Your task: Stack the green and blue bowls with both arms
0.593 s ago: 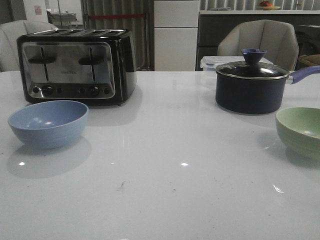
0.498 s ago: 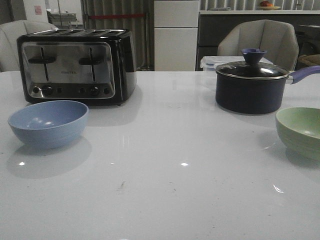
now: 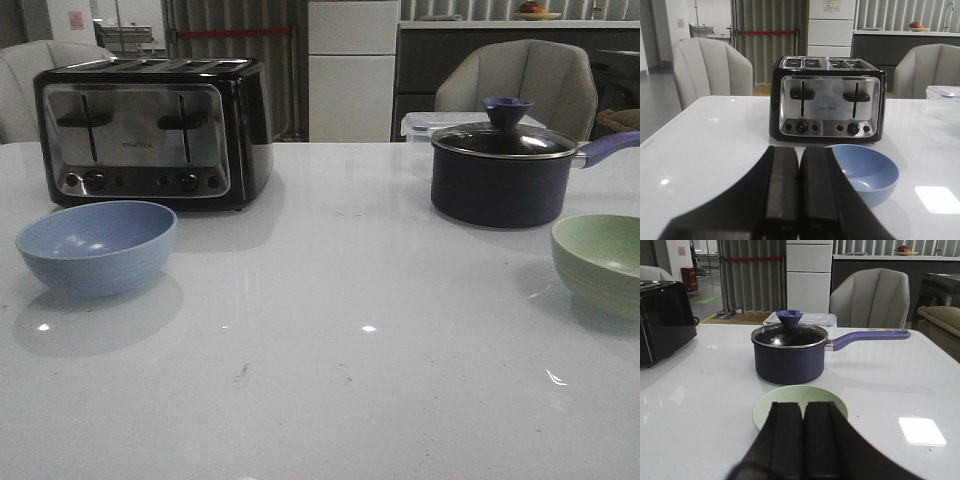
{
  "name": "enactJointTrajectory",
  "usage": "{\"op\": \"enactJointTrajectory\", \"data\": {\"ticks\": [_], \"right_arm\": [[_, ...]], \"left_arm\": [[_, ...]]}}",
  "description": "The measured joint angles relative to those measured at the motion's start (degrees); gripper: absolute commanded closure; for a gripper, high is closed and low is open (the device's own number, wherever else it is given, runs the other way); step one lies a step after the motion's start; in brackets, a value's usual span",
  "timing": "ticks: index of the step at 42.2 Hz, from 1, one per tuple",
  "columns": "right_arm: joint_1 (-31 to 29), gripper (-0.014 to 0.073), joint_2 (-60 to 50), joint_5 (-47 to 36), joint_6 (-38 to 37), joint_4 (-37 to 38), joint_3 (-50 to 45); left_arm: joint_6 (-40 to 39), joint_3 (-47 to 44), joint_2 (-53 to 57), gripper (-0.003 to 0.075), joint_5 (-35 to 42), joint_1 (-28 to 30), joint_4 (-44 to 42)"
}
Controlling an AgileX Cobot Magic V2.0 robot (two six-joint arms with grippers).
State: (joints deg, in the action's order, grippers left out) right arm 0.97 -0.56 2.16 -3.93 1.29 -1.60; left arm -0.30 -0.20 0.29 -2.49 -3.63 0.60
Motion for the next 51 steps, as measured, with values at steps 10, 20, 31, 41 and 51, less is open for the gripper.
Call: {"op": "enactJointTrajectory", "data": {"ticks": [10, 20, 31, 41, 51], "right_arm": [[0.00, 0.0539, 0.00, -0.49, 0.00, 0.00, 0.00], [0.00, 0.0539, 0.00, -0.26, 0.00, 0.00, 4.63], [0.00, 0.0539, 2.17, 7.79, 0.00, 0.00, 22.43], [0.00, 0.0539, 13.53, 21.69, 0.00, 0.00, 35.36], [0.00, 0.0539, 25.45, 33.07, 0.00, 0.00, 37.64]], "left_arm": [[0.00, 0.00, 0.00, 0.0627, 1.71, 0.00, 0.00], [0.00, 4.67, 0.00, 0.0627, 2.18, 0.00, 0.00], [0.00, 24.33, -0.93, 0.0627, -7.54, 0.00, 0.00], [0.00, 38.02, -11.68, 0.0627, -19.38, -0.09, 0.00], [0.00, 40.47, -23.13, 0.0627, -32.70, -0.09, 0.00]]}}
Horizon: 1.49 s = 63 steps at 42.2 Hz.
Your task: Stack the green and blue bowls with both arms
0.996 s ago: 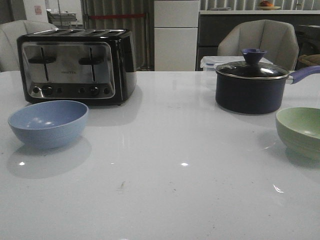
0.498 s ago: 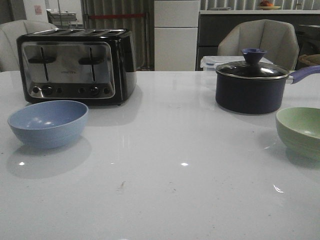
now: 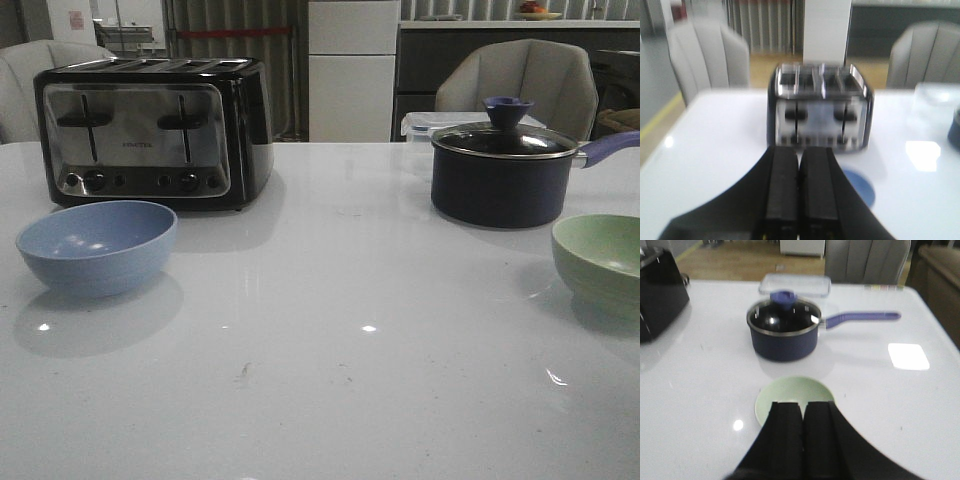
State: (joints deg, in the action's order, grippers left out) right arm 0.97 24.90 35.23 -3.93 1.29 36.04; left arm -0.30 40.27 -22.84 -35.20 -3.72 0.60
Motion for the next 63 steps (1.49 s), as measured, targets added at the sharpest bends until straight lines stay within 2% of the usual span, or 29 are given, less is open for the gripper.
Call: {"op": "enactJointTrajectory", "data": {"ticks": [10, 17, 20, 23, 28, 31, 40, 49, 55, 63], "right_arm": [[0.00, 0.0539, 9.66, 6.49, 0.00, 0.00, 0.00], [0.00, 0.0535, 15.34, 6.72, 0.00, 0.00, 0.00], [0.00, 0.0493, 17.47, 6.72, 0.00, 0.00, 0.00], [0.00, 0.0377, 19.35, 6.72, 0.00, 0.00, 0.00], [0.00, 0.0140, 22.43, 6.50, 0.00, 0.00, 0.00], [0.00, 0.0067, 24.16, 5.95, 0.00, 0.00, 0.00], [-0.78, 0.0062, 31.15, 5.35, 0.00, 0.00, 2.27], [-7.03, 0.0062, 41.10, 7.01, 0.35, -1.29, 10.13], [-11.07, 0.0062, 48.29, 8.17, 3.93, -6.72, 14.90], [-15.26, 0.0062, 59.28, 9.34, 11.21, -14.42, 20.32]], "left_arm": [[0.00, -0.43, -9.69, 0.0627, -7.02, 0.00, 0.00], [0.00, -0.43, -14.92, 0.0626, -6.68, 0.00, 0.00], [0.00, -0.43, -17.06, 0.0592, -6.65, 0.00, 0.00], [0.00, -0.43, -19.03, 0.0497, -6.54, 0.00, 0.00], [0.00, -0.43, -21.82, 0.0253, -6.42, 0.00, 0.00], [0.30, -0.43, -23.03, 0.0185, -6.17, 0.00, 0.00], [1.49, -0.43, -24.61, 0.0194, -5.42, -1.20, 1.06], [5.18, -0.43, -24.72, 0.0194, -3.95, -8.77, 3.26], [5.80, -0.43, -24.72, 0.0194, -3.69, -12.64, 3.49], [5.94, -0.43, -24.72, 0.0194, -3.69, -13.15, 3.49]]}}
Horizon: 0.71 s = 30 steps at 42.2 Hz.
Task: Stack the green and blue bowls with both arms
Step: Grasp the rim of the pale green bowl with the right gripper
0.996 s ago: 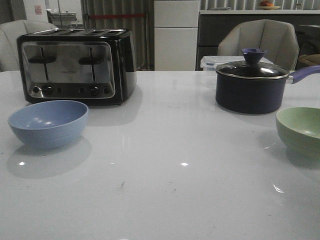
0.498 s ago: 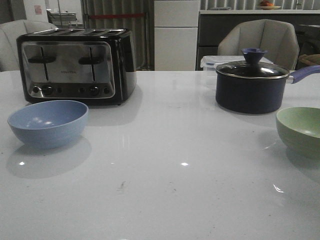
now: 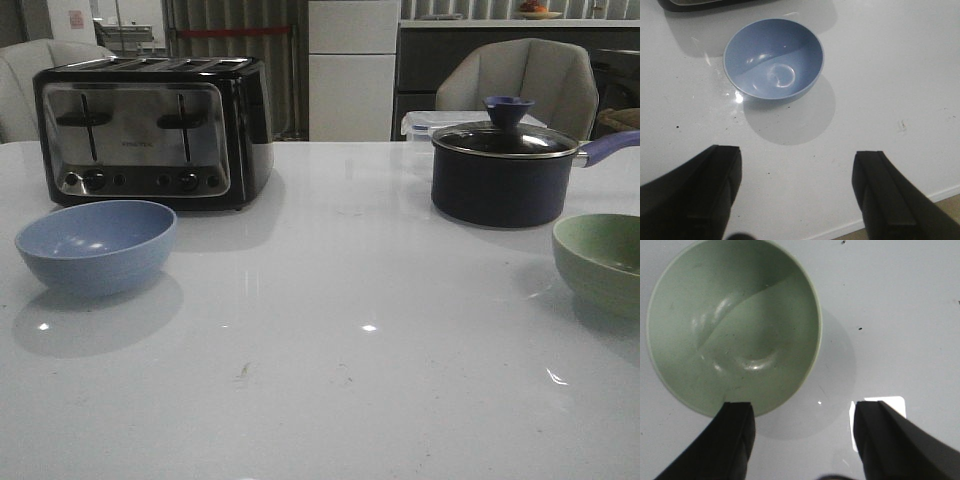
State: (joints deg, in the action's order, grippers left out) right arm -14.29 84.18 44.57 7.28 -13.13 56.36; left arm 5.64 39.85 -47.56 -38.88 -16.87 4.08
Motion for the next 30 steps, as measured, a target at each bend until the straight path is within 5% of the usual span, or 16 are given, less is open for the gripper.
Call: {"op": "enactJointTrajectory", "data": {"ticks": [11, 30], "right_arm": [[-0.49, 0.0092, 12.39, -1.50, 2.52, -1.84, 4.40], [-0.49, 0.0419, 20.39, -2.68, 2.63, -2.51, 10.34]], "left_arm": [[0.00, 0.00, 0.00, 0.0194, 0.13, -0.22, 0.00], [0.00, 0.00, 0.00, 0.0194, 0.13, -0.22, 0.00]]}}
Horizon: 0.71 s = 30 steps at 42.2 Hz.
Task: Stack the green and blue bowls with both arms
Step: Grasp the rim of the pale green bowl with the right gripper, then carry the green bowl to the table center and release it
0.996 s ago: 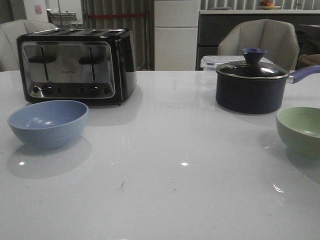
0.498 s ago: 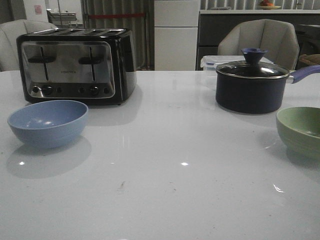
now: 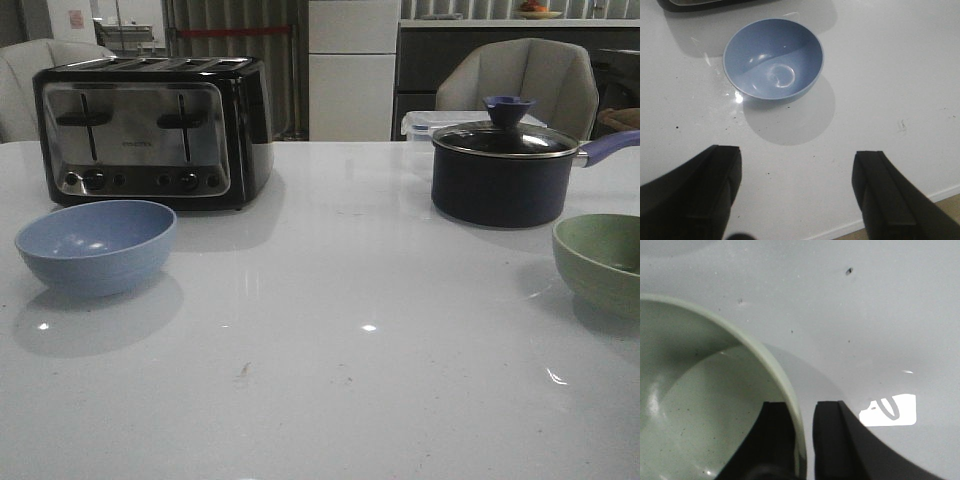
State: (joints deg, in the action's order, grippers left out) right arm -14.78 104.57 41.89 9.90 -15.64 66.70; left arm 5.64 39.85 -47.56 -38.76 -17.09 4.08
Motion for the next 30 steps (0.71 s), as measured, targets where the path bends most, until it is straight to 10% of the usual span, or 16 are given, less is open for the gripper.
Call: {"op": "enactJointTrajectory", "data": {"ticks": [18, 30], "right_arm": [[1.18, 0.0487, -0.34, 2.20, 1.74, 0.07, 1.86], [14.64, 0.0491, -3.55, 9.80, 3.65, 0.34, 10.86]], "left_arm": [[0.00, 0.00, 0.00, 0.0194, 0.00, 0.00, 0.00], [0.00, 0.00, 0.00, 0.0194, 0.00, 0.00, 0.00]]}}
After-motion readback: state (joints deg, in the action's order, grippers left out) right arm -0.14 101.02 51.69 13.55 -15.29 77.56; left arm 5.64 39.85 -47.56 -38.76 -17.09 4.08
